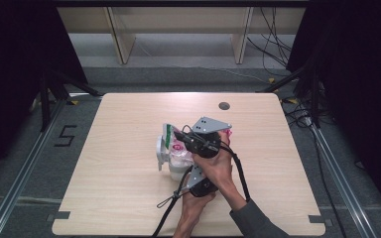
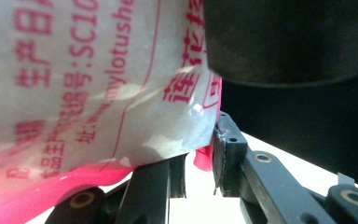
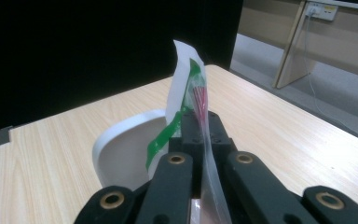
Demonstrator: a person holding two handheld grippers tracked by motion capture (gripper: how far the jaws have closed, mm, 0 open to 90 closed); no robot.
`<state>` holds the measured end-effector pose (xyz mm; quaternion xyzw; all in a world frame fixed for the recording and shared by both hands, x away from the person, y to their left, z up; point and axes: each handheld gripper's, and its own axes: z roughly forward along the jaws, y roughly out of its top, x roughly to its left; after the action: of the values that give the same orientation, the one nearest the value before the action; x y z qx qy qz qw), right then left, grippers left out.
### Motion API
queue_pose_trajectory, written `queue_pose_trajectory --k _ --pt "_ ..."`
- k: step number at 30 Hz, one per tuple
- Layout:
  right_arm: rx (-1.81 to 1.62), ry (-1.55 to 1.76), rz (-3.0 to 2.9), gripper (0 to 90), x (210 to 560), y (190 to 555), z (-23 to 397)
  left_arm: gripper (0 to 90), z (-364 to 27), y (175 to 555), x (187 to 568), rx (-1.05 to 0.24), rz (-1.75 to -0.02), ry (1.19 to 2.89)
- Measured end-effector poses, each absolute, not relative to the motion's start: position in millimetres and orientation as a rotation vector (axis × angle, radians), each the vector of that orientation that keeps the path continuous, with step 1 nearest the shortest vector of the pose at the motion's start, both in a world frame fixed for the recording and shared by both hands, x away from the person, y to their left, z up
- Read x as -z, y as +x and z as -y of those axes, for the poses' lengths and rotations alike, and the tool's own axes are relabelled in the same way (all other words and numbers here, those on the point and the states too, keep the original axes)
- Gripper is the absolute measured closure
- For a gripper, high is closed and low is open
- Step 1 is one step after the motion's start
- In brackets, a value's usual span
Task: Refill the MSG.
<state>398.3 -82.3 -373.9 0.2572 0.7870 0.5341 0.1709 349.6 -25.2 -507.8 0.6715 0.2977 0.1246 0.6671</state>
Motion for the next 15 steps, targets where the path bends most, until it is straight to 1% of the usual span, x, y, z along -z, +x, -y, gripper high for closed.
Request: queue_pose_trajectory --k 9,10,12,15 --pt "-1.530 0.731 -2.233 90.0 374.2 398.9 81.8 76.7 23.7 351.2 507.2 -0.294 -0.668 1.532" --pt "-1.527 0.724 -2.227 90.0 373.5 398.2 82.3 76.8 20.6 352.0 506.5 -0.360 -0.681 1.532" --pt "-1.521 0.694 -2.200 90.0 372.7 399.4 83.0 76.7 21.8 352.3 506.0 -0.350 -0.684 1.516" --pt "-1.515 0.742 -2.221 90.0 373.3 398.4 82.3 76.7 22.4 352.7 506.2 -0.352 -0.684 1.519"
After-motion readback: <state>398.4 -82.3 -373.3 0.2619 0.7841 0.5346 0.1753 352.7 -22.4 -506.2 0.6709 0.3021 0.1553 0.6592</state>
